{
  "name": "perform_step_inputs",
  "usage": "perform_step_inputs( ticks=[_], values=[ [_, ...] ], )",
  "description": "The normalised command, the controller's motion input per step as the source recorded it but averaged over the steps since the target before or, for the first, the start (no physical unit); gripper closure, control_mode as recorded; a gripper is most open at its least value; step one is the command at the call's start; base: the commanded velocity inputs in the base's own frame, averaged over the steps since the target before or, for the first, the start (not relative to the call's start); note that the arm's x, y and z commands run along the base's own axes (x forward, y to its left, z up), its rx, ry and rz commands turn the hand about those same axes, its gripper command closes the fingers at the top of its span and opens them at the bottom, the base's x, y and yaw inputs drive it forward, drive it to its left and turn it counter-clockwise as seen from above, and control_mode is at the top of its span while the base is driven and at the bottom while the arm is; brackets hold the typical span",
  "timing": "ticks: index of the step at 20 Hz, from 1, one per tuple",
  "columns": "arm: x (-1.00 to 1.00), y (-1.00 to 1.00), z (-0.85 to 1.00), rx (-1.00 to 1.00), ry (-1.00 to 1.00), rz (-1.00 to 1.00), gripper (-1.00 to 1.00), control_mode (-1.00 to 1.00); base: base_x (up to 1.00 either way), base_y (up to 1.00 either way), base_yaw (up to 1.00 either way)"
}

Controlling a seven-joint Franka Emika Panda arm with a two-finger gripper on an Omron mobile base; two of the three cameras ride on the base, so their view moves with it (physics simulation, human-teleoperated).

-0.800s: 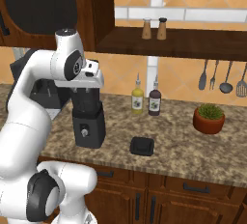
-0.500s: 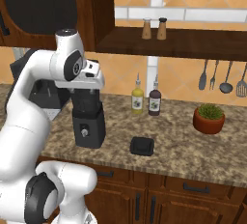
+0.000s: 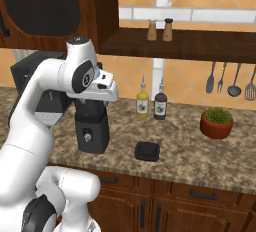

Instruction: Close the lid blender by securely placing the lid on top.

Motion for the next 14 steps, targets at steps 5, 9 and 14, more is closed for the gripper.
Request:
perform_step_inputs(
  ticks=[5,9,14],
  values=[
    [-0.01,-0.67,-0.16,0.00,0.01,-0.08,-1.00,-1.00,0.00,0.00,0.00],
    [0.00,-0.64,-0.19,0.00,0.01,-0.04,-1.00,-1.00,0.00,0.00,0.00],
    [0.00,-0.56,-0.22,0.00,0.04,-0.02,-1.00,-1.00,0.00,0.00,0.00]
  ],
)
